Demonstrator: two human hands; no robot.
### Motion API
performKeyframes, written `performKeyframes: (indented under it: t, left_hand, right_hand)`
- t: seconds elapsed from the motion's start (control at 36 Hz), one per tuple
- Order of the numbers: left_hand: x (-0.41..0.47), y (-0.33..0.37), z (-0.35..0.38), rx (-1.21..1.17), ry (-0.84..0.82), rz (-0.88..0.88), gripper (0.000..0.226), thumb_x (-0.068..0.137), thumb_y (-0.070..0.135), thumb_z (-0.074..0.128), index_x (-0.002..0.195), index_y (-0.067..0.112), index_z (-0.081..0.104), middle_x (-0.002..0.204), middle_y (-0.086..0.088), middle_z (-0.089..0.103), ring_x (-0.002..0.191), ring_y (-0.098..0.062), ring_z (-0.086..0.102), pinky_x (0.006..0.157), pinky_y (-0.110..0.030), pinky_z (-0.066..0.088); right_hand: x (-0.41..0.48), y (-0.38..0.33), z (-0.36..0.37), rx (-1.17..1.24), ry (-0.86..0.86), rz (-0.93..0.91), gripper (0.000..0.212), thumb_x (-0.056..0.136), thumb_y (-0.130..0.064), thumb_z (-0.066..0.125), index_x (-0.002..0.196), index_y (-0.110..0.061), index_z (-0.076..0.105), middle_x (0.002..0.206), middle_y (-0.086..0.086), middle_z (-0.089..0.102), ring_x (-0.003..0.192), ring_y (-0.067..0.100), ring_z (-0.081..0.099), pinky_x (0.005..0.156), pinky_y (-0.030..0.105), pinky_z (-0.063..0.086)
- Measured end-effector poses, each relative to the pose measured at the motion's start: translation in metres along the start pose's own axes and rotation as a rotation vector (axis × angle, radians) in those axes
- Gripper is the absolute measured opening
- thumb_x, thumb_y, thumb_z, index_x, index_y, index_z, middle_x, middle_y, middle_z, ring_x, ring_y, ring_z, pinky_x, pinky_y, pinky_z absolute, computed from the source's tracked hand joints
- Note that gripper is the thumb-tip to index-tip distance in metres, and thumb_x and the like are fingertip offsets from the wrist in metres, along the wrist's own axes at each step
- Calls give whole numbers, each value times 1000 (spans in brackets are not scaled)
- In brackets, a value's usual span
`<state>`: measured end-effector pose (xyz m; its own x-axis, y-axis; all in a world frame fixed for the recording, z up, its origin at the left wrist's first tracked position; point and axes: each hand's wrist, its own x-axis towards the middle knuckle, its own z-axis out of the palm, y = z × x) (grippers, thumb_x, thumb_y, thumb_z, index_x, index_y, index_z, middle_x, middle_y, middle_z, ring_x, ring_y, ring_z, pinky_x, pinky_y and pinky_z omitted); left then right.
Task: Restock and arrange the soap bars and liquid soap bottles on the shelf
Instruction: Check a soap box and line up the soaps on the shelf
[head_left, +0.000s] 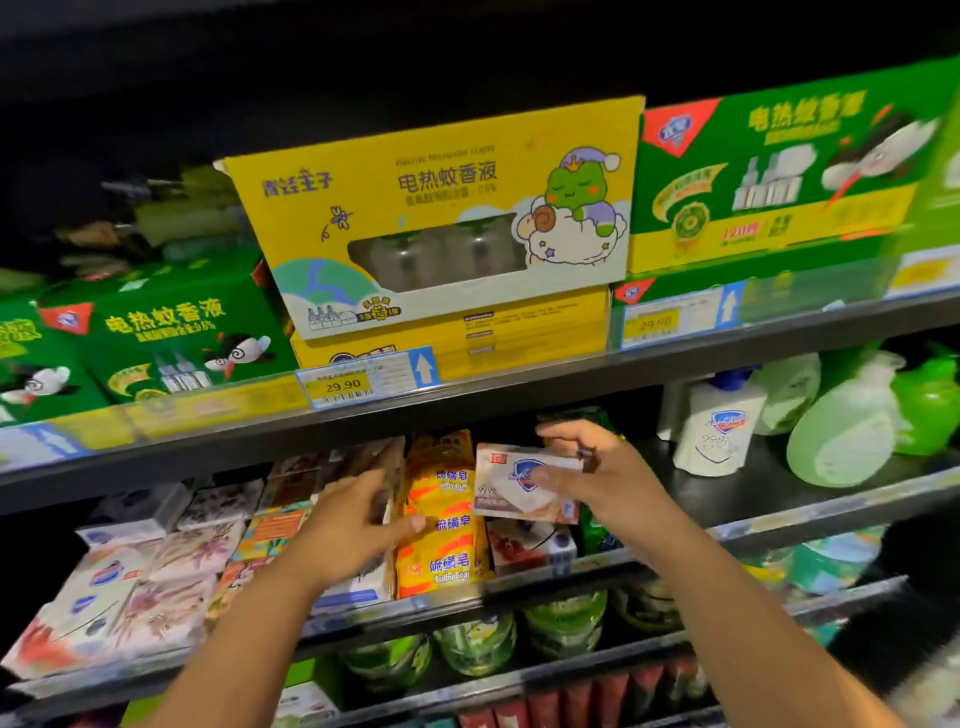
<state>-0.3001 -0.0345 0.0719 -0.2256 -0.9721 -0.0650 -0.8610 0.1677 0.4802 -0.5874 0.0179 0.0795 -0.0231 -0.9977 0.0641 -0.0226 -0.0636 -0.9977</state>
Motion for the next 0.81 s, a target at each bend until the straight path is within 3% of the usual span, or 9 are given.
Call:
performKeyframes:
  t: [0.06, 0.17, 0.28, 0.42, 0.47, 0.56, 0.67, 0.72, 0.81]
  left_hand:
    - [-7, 12, 6, 56, 94, 144, 80, 81, 50, 76, 148, 30, 37, 141, -4, 43, 135, -21, 35, 100, -25, 32]
    - [-23, 39, 31, 63, 133, 585, 99, 83, 39, 78, 148, 63, 6, 164, 19, -2, 151, -8, 6, 119, -30, 15]
    - [-32, 61, 59, -87, 257, 828, 58, 87, 41, 72, 139, 42, 46, 157, 14, 32, 141, -12, 38, 114, -27, 35]
    - [-49, 78, 60, -541, 147, 422, 53, 60, 58, 81, 109, 47, 65, 111, 14, 68, 103, -9, 65, 87, -30, 54]
    - [-55, 86, 57, -814, 45, 244, 50, 61, 58, 82, 103, 34, 69, 103, 8, 75, 95, -13, 71, 79, -30, 57]
    - [-62, 99, 55, -927, 9, 192, 46, 75, 42, 77, 108, 12, 67, 98, 1, 77, 89, -14, 73, 68, -20, 54]
    - [-64, 110, 65, -1140, -39, 42, 47, 73, 29, 70, 114, 7, 62, 101, -11, 72, 80, -15, 71, 63, -21, 53]
    - [-65, 113, 69, -1180, -69, 8, 52, 74, 29, 72, 124, 22, 58, 105, -9, 68, 74, -16, 68, 59, -26, 52]
    - [-67, 106, 72, -1165, -232, 105, 75, 74, 17, 87, 133, 46, 51, 106, 6, 71, 81, -16, 68, 69, -30, 56]
  right_hand:
    - [-10, 2, 1, 109, 35, 34, 34, 82, -15, 79, 113, -25, 69, 107, 3, 73, 91, 17, 74, 69, 27, 55]
    - [-27, 9, 5, 208, 124, 84, 4, 86, -20, 75, 89, -22, 75, 94, 8, 76, 87, 24, 73, 78, 38, 53]
    - [-42, 15, 11, 270, 114, 106, 9, 87, -16, 71, 83, -21, 77, 91, 9, 75, 82, 23, 71, 78, 37, 52]
    - [-64, 19, 1, 391, -2, 194, 45, 89, -57, 55, 113, -21, 72, 109, 15, 73, 81, 29, 68, 50, 31, 49]
    - [-71, 21, -10, 280, -70, 111, 53, 83, -69, 59, 118, -30, 69, 116, 6, 72, 91, 24, 69, 61, 34, 56]
    - [-77, 22, -20, 40, -88, 52, 49, 79, -49, 77, 126, -39, 63, 123, -6, 69, 108, 17, 68, 90, 38, 56]
    - [-78, 24, -14, 62, 6, -4, 48, 85, -24, 77, 125, -46, 59, 133, -17, 61, 113, 13, 64, 94, 43, 54]
    - [-78, 26, -12, 39, 93, -26, 35, 92, -18, 69, 116, -43, 64, 126, -19, 63, 108, 11, 65, 92, 44, 55]
    - [-79, 22, -13, 196, 200, 31, 13, 96, -18, 61, 91, -26, 70, 112, -7, 71, 88, 21, 70, 64, 39, 58]
